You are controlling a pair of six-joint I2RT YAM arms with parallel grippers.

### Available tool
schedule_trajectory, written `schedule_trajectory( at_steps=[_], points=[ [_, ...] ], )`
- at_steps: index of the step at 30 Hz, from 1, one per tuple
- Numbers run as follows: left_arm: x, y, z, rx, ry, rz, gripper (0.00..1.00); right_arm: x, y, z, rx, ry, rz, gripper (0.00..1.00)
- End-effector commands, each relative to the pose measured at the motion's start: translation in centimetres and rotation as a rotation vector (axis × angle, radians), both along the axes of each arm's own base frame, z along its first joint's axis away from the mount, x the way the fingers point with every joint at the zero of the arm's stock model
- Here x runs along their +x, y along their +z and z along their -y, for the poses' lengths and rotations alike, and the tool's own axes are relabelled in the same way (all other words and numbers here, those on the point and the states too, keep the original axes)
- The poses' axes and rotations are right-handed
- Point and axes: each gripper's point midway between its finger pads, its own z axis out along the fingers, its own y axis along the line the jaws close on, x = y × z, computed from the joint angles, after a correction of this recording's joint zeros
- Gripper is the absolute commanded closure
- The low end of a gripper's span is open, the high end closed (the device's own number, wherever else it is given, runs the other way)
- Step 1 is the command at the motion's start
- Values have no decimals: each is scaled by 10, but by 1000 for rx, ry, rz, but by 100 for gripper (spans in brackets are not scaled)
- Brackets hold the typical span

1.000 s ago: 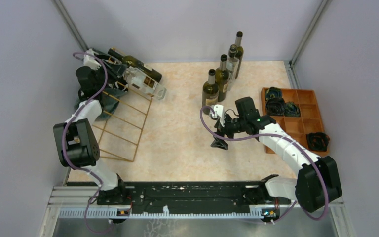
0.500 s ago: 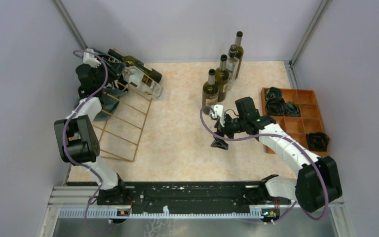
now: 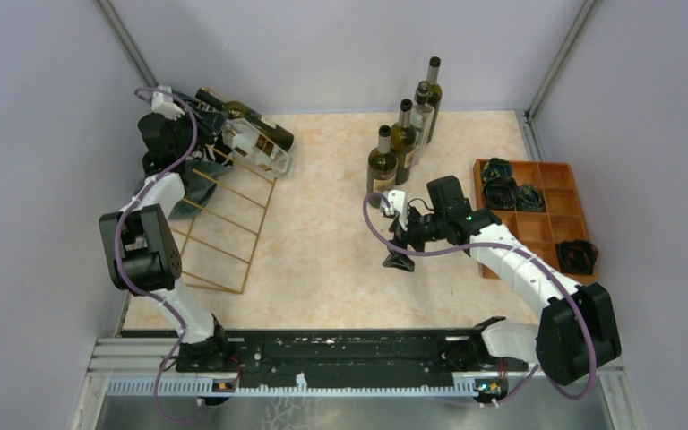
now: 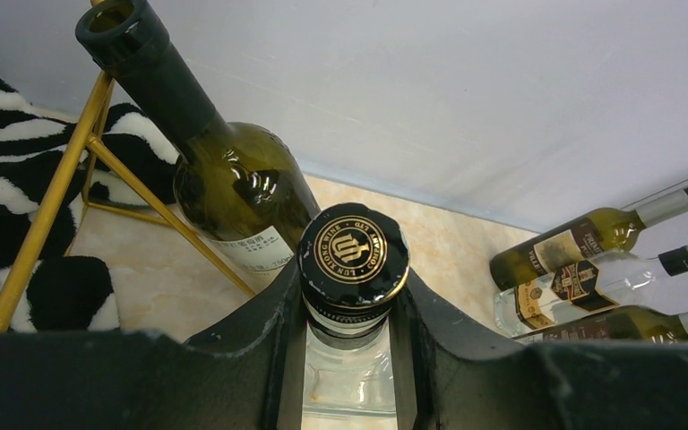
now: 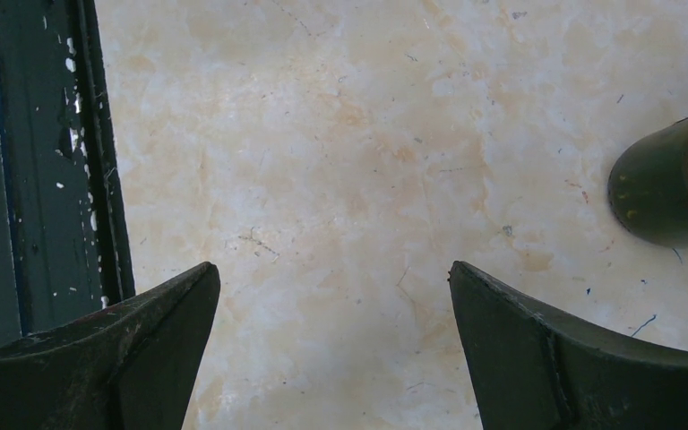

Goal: Put the wine bottle on the wine rack

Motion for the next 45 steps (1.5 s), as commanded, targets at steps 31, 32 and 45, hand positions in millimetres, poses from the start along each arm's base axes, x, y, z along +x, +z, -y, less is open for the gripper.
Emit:
schedule_trajectory(
  at_steps=[31, 32, 45],
  points=[
    [18, 28, -13, 60, 30, 90, 78, 8, 19, -3, 29, 13, 63, 2],
    [18, 28, -14, 60, 31, 88, 76, 8, 19, -3, 29, 13, 62, 2],
    [19, 36, -23, 76, 89, 62, 47, 8, 18, -3, 28, 13, 60, 2]
  ],
)
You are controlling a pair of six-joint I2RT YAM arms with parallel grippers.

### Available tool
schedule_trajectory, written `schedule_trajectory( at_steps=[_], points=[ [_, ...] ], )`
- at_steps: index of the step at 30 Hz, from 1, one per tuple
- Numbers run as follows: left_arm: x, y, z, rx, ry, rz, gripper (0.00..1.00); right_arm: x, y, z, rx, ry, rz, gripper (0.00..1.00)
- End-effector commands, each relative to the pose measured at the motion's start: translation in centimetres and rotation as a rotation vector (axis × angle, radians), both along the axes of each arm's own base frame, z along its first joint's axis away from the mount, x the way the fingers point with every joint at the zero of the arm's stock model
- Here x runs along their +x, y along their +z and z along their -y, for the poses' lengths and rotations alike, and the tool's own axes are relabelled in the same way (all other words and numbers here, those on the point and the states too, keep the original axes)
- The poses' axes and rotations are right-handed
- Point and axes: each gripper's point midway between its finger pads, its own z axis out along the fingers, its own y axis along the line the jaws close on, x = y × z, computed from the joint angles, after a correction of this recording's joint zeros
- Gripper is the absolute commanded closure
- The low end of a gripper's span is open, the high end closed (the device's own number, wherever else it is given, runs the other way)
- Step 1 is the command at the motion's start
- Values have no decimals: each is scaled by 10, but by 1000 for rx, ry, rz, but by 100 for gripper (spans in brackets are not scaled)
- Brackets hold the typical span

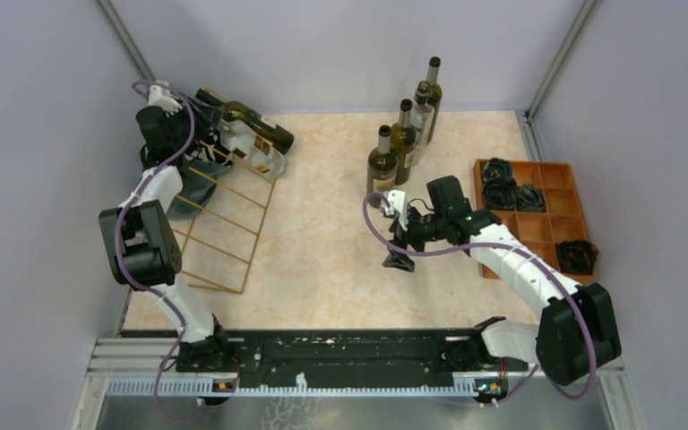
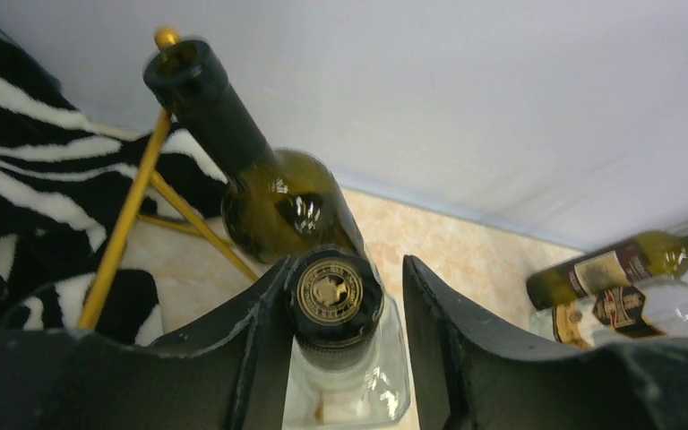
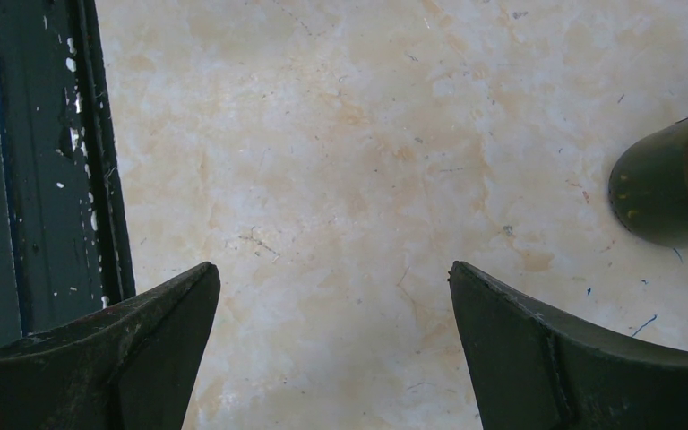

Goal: Put the wine bottle on the wine rack

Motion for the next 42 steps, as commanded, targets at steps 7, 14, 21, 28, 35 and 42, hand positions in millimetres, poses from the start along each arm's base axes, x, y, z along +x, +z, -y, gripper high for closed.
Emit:
schedule_trajectory(
  at_steps=[7, 14, 21, 28, 35, 42],
  points=[
    [8, 53, -15, 72, 61, 98, 45, 8, 19, -3, 29, 13, 63, 2],
    [10, 53, -25, 87, 110, 73, 45, 8, 19, -3, 29, 14, 62, 2],
    [16, 49, -27, 102, 115, 58, 44, 8, 20, -3, 31, 16, 64, 2],
    [20, 40, -33, 123, 138, 37, 44, 7, 20, -3, 31, 18, 64, 2],
    [23, 29, -39, 148, 159, 15, 44, 7, 20, -3, 30, 17, 64, 2],
    [26, 22, -46, 171, 180, -6, 43, 7, 20, -3, 30, 18, 64, 2]
  ],
)
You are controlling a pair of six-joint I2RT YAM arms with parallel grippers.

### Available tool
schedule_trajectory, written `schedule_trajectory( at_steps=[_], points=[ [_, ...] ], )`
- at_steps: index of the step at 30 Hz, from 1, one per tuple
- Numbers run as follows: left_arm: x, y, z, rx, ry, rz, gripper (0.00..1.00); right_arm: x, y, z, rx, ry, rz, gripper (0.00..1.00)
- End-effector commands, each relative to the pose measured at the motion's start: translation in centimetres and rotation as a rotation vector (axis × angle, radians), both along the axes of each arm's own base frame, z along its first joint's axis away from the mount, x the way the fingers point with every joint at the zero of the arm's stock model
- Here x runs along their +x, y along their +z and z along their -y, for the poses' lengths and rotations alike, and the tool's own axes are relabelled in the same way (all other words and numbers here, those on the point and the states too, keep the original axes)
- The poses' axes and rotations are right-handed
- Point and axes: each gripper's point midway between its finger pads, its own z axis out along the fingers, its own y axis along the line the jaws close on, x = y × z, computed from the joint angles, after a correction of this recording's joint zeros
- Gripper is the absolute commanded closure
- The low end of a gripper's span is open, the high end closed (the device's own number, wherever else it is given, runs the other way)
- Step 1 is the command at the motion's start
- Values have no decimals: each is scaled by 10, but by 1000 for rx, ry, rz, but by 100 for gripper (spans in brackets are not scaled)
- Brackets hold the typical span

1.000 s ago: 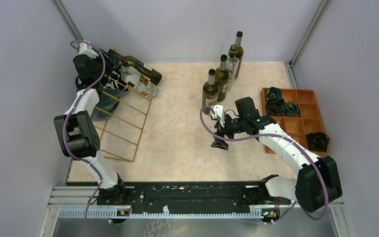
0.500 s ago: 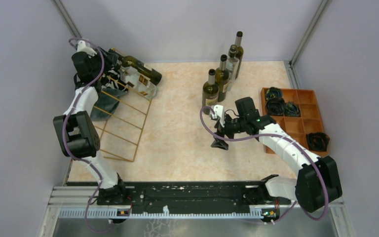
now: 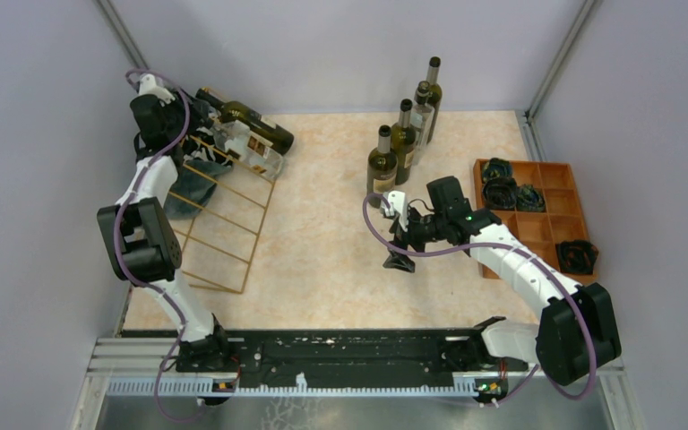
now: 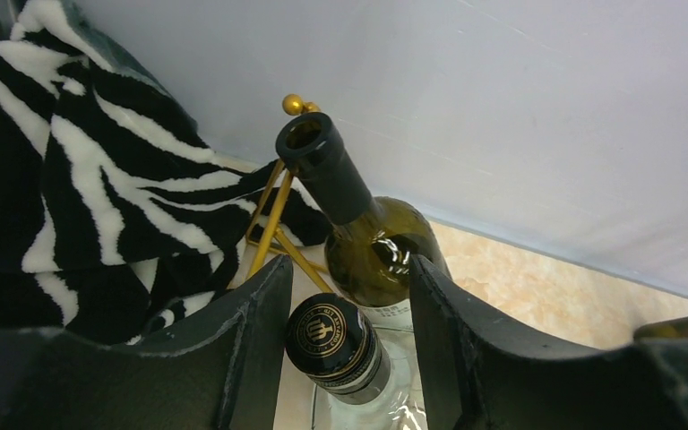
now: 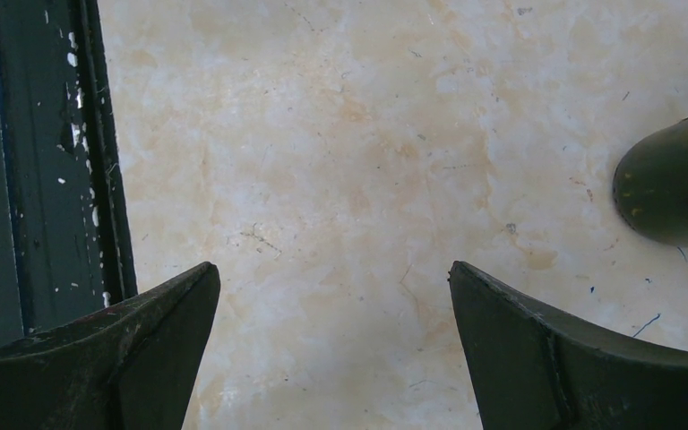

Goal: Put the wine bottle on the wine rack

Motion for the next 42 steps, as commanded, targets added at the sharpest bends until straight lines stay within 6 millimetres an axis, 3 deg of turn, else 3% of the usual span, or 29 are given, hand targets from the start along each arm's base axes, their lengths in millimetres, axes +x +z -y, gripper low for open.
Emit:
schedule_trajectory(
  at_steps=[1, 19, 22, 28, 32, 36, 42],
  points=[
    [7, 9, -6, 32, 11, 17, 43, 8, 20, -4, 34, 13, 64, 2],
    [9, 3, -23, 101, 82, -27, 36, 8, 20, -3, 32, 13, 64, 2],
    [8, 6, -27, 118, 105, -32, 29, 8, 20, -4, 32, 13, 65, 2],
    [1, 23, -36, 148, 159, -18, 3, 8, 20, -3, 30, 14, 65, 2],
    [-14, 46, -32, 167, 148, 19, 1, 8, 19, -3, 27, 15, 66, 1],
    [-44, 74, -16, 150, 107, 89, 1, 9, 20, -2, 22, 15, 72, 2],
    [-101, 99, 29, -3, -36, 220, 1, 16, 18, 6, -2, -18, 84, 2]
  ],
)
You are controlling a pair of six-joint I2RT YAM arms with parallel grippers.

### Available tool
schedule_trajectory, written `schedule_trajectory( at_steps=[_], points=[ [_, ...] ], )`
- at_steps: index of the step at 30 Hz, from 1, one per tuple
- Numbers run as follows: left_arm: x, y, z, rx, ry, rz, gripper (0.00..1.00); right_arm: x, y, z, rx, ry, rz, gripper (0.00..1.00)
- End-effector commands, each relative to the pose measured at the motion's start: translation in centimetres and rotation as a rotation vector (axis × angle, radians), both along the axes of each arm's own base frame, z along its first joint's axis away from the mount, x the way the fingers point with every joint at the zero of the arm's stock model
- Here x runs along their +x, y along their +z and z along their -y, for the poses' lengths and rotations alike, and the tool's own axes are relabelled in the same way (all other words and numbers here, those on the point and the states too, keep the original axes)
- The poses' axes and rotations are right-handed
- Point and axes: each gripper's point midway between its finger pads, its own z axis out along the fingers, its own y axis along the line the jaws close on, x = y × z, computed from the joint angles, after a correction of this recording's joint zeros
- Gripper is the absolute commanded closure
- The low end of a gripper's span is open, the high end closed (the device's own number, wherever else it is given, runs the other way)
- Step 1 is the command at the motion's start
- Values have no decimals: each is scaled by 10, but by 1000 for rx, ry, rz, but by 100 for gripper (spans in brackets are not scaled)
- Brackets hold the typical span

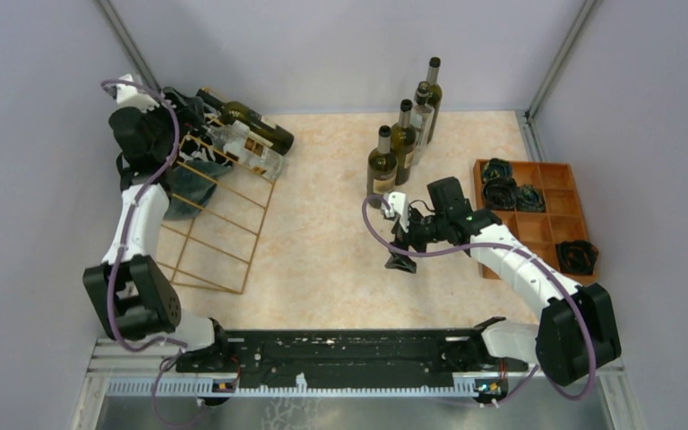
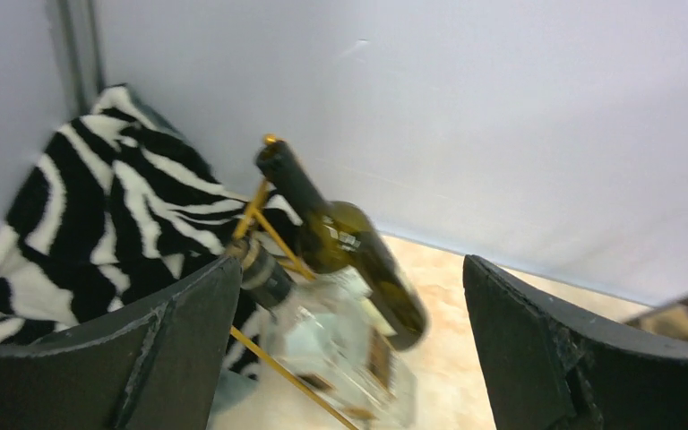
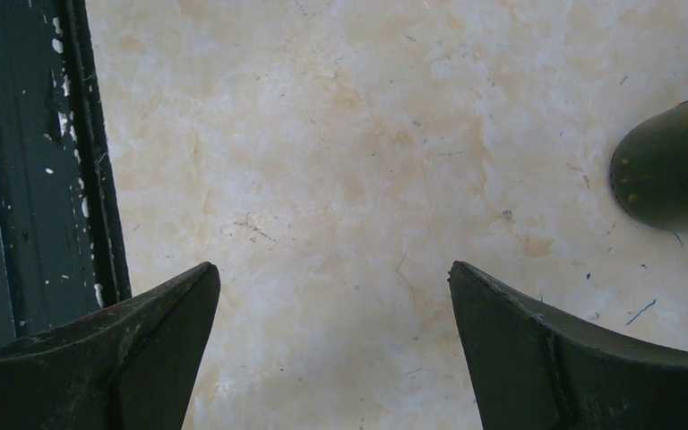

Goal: Put the wine bottle on the wine rack

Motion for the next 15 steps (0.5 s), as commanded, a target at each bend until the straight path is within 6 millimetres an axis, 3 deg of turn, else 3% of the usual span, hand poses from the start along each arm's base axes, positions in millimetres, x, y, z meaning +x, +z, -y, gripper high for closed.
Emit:
schedule_trajectory(
  at_steps=[1, 7, 15],
  points=[
    [-41, 34, 42, -128, -165, 151, 1, 18, 22, 5, 24, -25, 77, 2],
    [-97, 31, 100, -257, -439, 164, 1, 33, 31, 26, 60, -111, 68, 2],
    [-160, 4, 202, -259, -760, 86, 1, 49, 53, 45, 134, -225, 74, 2]
  ],
)
